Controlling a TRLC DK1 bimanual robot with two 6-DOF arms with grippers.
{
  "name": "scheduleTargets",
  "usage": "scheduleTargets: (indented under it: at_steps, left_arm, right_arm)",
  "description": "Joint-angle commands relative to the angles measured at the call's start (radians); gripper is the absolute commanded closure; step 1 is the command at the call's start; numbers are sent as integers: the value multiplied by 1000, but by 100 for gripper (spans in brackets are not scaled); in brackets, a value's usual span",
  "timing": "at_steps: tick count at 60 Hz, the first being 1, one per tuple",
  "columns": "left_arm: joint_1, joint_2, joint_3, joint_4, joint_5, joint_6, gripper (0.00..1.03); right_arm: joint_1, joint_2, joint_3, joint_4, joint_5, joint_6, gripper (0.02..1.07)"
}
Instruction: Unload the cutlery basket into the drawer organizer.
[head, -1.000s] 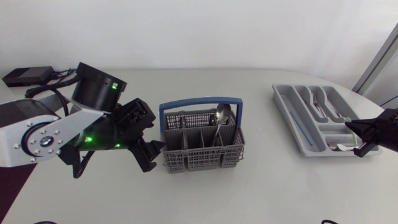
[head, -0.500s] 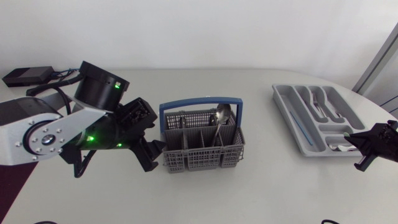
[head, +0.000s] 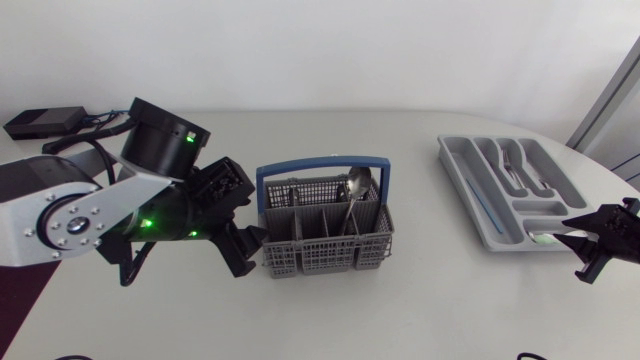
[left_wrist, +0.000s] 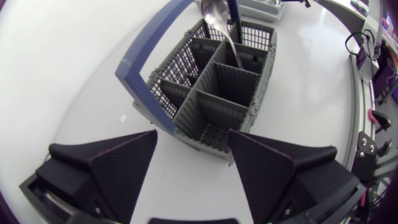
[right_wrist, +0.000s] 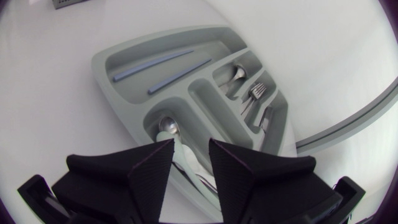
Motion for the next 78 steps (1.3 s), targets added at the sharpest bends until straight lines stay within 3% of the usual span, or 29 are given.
scheduleTargets:
  at_steps: [1, 10, 25, 31, 54, 63, 78]
  left_arm:
    - [-12, 15, 41, -16, -1, -16, 24]
    - [-32, 27, 73, -26, -7, -16, 24]
    - [-87, 75, 116, -28, 9, -33, 23]
    - [-98, 99, 134, -23, 10, -35, 23]
    - [-115, 173, 168, 16, 12, -44, 23]
    - [-116, 196, 176, 33, 21, -50, 23]
    - [-121, 213, 173, 53, 27, -55, 23]
  right_arm:
    - [-8, -67, 10, -56, -18, 17, 52]
    - [6, -183, 18, -151, -58, 121, 51]
    - [97, -352, -66, -201, -83, 323, 46]
    - [166, -420, -91, -255, -92, 400, 46]
    - [552, -624, -194, -246, -75, 842, 46]
    - [732, -667, -232, -155, -10, 1021, 46]
    - [1086, -716, -301, 21, 226, 1219, 46]
